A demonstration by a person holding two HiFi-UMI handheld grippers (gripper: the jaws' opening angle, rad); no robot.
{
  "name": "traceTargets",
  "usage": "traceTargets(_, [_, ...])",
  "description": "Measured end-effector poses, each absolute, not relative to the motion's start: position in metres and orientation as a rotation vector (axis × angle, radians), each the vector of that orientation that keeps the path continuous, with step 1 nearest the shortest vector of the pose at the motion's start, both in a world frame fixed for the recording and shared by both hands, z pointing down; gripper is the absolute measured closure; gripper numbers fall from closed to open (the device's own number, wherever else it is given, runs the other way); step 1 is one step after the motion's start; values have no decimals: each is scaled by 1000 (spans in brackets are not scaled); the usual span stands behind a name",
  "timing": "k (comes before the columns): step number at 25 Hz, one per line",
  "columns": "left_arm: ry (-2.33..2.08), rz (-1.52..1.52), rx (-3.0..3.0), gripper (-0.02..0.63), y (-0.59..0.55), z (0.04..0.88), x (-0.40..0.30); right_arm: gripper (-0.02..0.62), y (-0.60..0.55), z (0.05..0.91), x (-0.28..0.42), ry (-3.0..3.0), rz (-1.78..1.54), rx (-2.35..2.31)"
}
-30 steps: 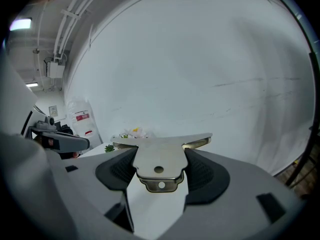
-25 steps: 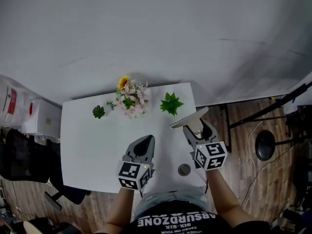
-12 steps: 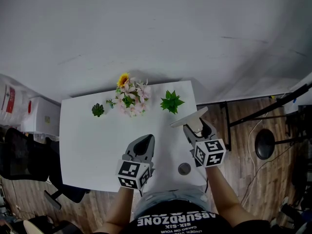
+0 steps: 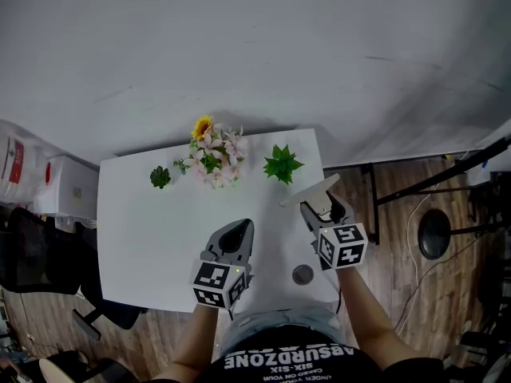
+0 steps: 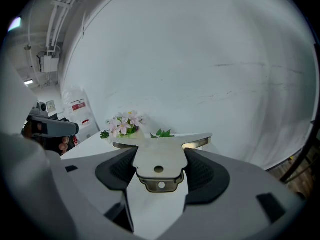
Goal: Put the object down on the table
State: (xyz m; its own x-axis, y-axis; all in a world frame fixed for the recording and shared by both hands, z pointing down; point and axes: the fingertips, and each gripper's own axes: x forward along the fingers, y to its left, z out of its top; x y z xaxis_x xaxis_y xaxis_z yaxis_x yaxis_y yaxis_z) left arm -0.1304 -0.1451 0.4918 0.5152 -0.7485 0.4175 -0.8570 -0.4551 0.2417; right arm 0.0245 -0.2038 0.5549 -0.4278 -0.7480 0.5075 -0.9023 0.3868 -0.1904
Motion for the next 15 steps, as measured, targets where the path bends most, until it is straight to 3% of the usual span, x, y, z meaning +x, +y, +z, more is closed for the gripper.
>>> traceTargets(15, [-1335,360,2333,601,-151,492,-134,308,-209,572,27,-2276,665,1421])
